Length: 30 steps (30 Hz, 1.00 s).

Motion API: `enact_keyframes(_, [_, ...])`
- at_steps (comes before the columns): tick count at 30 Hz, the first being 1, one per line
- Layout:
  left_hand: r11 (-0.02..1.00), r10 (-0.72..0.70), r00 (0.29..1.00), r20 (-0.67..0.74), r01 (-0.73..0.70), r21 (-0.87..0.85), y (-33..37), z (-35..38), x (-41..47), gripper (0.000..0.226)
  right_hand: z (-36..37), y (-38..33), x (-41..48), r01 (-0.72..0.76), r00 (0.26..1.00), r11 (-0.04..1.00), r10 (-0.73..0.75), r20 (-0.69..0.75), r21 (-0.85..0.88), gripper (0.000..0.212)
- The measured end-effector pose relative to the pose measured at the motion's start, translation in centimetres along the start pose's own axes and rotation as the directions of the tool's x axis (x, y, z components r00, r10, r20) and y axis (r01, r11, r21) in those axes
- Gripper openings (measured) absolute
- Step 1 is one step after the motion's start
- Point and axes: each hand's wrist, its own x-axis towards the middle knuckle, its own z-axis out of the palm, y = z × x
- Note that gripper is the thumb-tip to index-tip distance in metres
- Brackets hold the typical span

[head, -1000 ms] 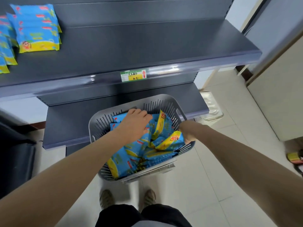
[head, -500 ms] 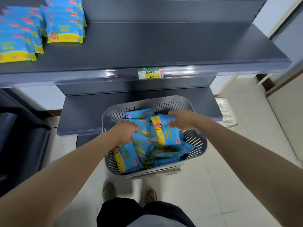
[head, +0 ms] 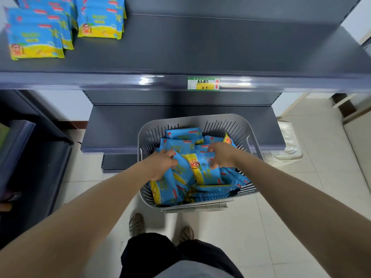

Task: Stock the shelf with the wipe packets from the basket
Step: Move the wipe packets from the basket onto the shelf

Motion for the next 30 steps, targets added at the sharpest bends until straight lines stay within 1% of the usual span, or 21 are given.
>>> enact_keyframes(1, [1.0, 0.014, 1.0, -0.004, -0.014, 0.002, 0.1, -0.3, -0.1, 0.038, 0.4, 0.1, 0.0, 0.0, 1.0, 1.0, 0.0, 0.031, -0.004, 0.061])
enact_keyframes(3, [1.0, 0.018, 0.999, 0.027, -0.017, -0.022, 0.0, -1.0, -0.4, 0.033, 1.0, 0.3, -0.2, -0.001, 0.998, 1.0, 0.0, 0.056, 0.018, 0.064])
enact_keyframes(5, [0.996, -0.009, 0.999, 0.034, 0.012, -0.088, -0.3, -1.8, -1.0, 0.033, 0.5, 0.1, -0.4, 0.018, 0.999, 0.998, -0.021, 0.038, 0.067, 0.064])
enact_keyframes(6, [0.991, -0.027, 1.0, 0.011, 0.029, -0.128, -0.4, -2.3, -1.5, 0.034, -0.3, -0.3, -0.6, 0.032, 0.999, 0.995, -0.034, 0.021, 0.096, 0.061])
enact_keyframes(7, [0.986, -0.046, 0.999, -0.025, 0.041, -0.165, -0.6, -2.9, -2.0, 0.035, -1.3, -0.7, -0.8, 0.056, 0.998, 0.991, -0.055, -0.012, 0.119, 0.051])
enact_keyframes(9, [0.973, -0.083, 0.989, -0.118, 0.055, -0.223, -0.8, -4.5, -3.0, 0.032, -4.0, -2.3, -1.3, 0.132, 0.986, 0.975, -0.11, -0.125, 0.181, 0.019])
enact_keyframes(11, [0.952, -0.126, 0.968, -0.215, 0.057, -0.302, -1.1, -6.3, -4.2, 0.031, -6.8, -4.3, -1.8, 0.233, 0.953, 0.937, -0.166, -0.254, 0.261, 0.015])
enact_keyframes(13, [0.927, -0.16, 0.938, -0.307, 0.035, -0.374, -1.9, -8.2, -5.6, 0.031, -9.4, -6.7, -2.2, 0.347, 0.907, 0.878, -0.225, -0.355, 0.329, 0.009])
enact_keyframes(15, [0.908, -0.196, 0.895, -0.402, 0.011, -0.418, -2.9, -10.4, -7.2, 0.031, -11.9, -9.3, -2.5, 0.442, 0.847, 0.846, -0.284, -0.45, 0.298, 0.017])
enact_keyframes(18, [0.899, -0.247, 0.824, -0.511, -0.003, -0.439, -5.3, -13.4, -9.6, 0.034, -15.3, -13.2, -2.3, 0.534, 0.772, 0.814, -0.358, -0.525, 0.229, 0.016])
enact_keyframes(21, [0.885, -0.295, 0.759, -0.581, -0.012, -0.465, -8.3, -15.8, -11.4, 0.031, -18.5, -16.9, -0.9, 0.536, 0.716, 0.839, -0.389, -0.58, 0.099, 0.016])
enact_keyframes(24, [0.896, -0.314, 0.692, -0.651, -0.011, -0.444, -11.4, -17.4, -12.8, 0.032, -21.1, -21.0, 1.1, 0.507, 0.698, 0.862, -0.395, -0.597, 0.023, 0.032])
enact_keyframes(26, [0.894, -0.33, 0.67, -0.665, -0.004, -0.448, -13.6, -18.0, -13.5, 0.033, -22.4, -23.4, 2.5, 0.512, 0.689, 0.859, -0.403, -0.602, 0.012, 0.041])
enact_keyframes(28, [0.884, -0.349, 0.66, -0.665, -0.002, -0.467, -15.9, -18.3, -13.8, 0.033, -23.2, -25.5, 4.3, 0.483, 0.715, 0.876, -0.408, -0.568, -0.022, 0.041])
enact_keyframes(30, [0.88, -0.366, 0.651, -0.665, 0.01, -0.475, -18.2, -18.4, -14.1, 0.035, -23.7, -27.2, 6.2, 0.447, 0.747, 0.893, -0.403, -0.529, -0.05, 0.036])
